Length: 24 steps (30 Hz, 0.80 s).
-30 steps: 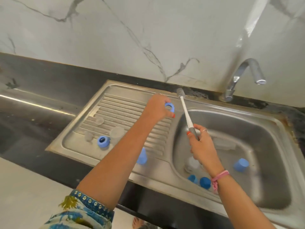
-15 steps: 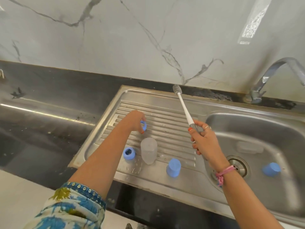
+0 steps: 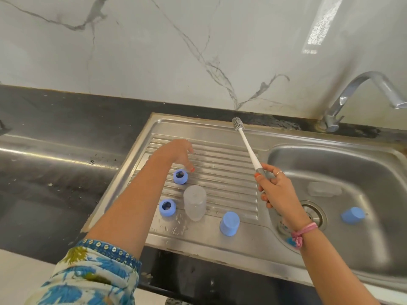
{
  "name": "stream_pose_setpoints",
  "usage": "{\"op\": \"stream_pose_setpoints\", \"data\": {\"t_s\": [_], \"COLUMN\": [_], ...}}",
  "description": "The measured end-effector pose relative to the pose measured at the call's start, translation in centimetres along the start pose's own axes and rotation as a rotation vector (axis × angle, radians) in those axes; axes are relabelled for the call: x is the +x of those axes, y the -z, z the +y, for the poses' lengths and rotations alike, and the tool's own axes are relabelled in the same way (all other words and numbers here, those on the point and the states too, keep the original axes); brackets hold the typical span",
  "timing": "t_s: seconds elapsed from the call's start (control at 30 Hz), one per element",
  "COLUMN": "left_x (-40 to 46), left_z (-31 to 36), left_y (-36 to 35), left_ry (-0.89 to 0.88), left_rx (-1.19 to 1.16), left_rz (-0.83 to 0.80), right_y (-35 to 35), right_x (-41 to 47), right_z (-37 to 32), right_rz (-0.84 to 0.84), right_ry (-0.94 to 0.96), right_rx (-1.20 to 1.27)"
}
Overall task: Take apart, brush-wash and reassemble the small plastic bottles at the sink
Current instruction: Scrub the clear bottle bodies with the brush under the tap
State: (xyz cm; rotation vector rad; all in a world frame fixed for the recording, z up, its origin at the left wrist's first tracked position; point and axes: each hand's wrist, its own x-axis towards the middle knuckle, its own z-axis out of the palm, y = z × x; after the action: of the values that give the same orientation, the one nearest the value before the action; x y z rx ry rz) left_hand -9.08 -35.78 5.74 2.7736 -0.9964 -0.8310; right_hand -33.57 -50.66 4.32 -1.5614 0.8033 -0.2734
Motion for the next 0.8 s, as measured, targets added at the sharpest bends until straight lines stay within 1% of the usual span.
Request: {"op": "stream_pose_setpoints", "data": {"t_s": [0.13,0.3,0.4,0.57,0.63,0.7,0.8], "left_x": [0.3,0.5,0.1,-0.6,-0.7,-0.6,0.3], "left_z": [3.6,8.9,12.9,19.7,22.6,25.6,28.9], "left_y": [1.3,0.6,-0.3,-2.0,-3.5,-5.8,-9.7], "left_ry": [-0.06,-0.135,-0.187,-0.226,-0.244,-0.238,-0.188], "left_rx": [-0.102,-0.119,-0.114,-0.131,-0.198,-0.301,-0.312], "left_rz": [0.066,0.042,0.017,0.018,-0.014,-0.038,0.04], "right_y": [1.6,5.1,8.3,15.2,18.0,21.1,25.6], "right_x": [-0.7,-2.0,-2.6,-3.1,-3.6,-4.3,-4.9], "right_z": [0.2,1.3,2.4,4.6,5.6,6.9,9.0], "right_rz": [0.042,0.088,0.135,0.248,0.235,0.186,0.134], "right_ry": [0.006,0.003,-0.004,0.028,0.004,-0.073,-0.168], "right_rx": [0.034,0.028,0.059,0.031,0.04,0.08,0.008]}}
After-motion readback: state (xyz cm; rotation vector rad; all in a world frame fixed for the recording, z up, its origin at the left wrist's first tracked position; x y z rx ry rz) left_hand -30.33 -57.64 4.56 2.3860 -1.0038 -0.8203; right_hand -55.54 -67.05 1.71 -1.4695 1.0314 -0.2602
